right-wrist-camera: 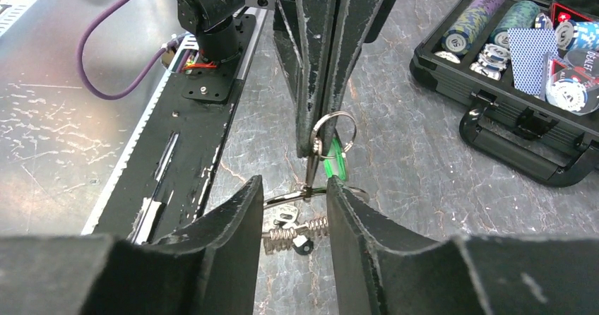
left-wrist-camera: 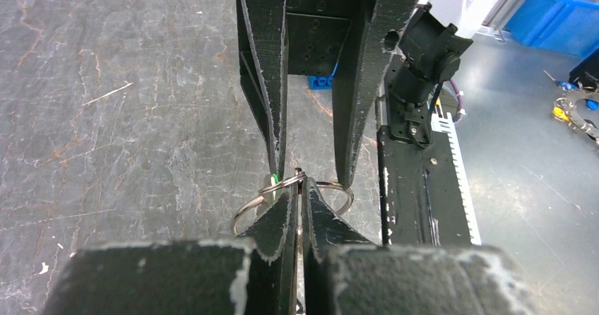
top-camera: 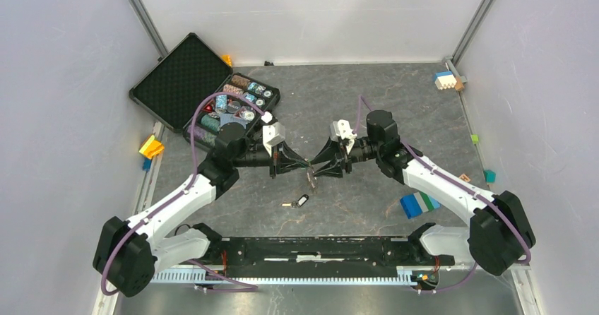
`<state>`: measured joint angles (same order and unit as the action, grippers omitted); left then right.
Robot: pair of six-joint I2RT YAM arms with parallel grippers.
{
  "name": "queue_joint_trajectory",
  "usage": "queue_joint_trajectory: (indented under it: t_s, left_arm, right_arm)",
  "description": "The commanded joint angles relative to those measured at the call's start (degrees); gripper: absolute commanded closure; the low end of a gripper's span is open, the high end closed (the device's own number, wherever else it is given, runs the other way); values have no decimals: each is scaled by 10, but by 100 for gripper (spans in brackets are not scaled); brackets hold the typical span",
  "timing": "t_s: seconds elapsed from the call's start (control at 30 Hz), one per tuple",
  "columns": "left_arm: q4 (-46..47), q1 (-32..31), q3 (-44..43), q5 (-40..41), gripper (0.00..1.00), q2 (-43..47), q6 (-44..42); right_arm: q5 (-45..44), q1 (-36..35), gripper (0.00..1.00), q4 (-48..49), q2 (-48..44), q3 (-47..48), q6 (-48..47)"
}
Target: Put the keys on the keyring
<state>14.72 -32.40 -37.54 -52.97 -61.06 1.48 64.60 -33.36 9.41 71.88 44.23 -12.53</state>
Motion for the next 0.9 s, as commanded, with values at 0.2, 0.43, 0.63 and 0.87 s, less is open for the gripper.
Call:
queue_joint_trajectory:
  t_s: [0.2, 0.43, 0.63, 0.87]
  left_arm:
    - [89, -4, 16, 69, 98, 2, 32]
    - [123, -5, 17, 69, 98, -14, 83]
    - [130, -6, 20, 74, 98, -21, 90]
    - [131, -10, 19, 75, 98, -26, 99]
  right_arm:
    - [-55, 0, 55, -21, -11, 16, -21]
    - [-90, -2, 57, -25, -4, 24, -18]
    - [-117, -9, 60, -26, 0, 29, -18]
    - [-171, -27, 71, -53, 2, 41, -39]
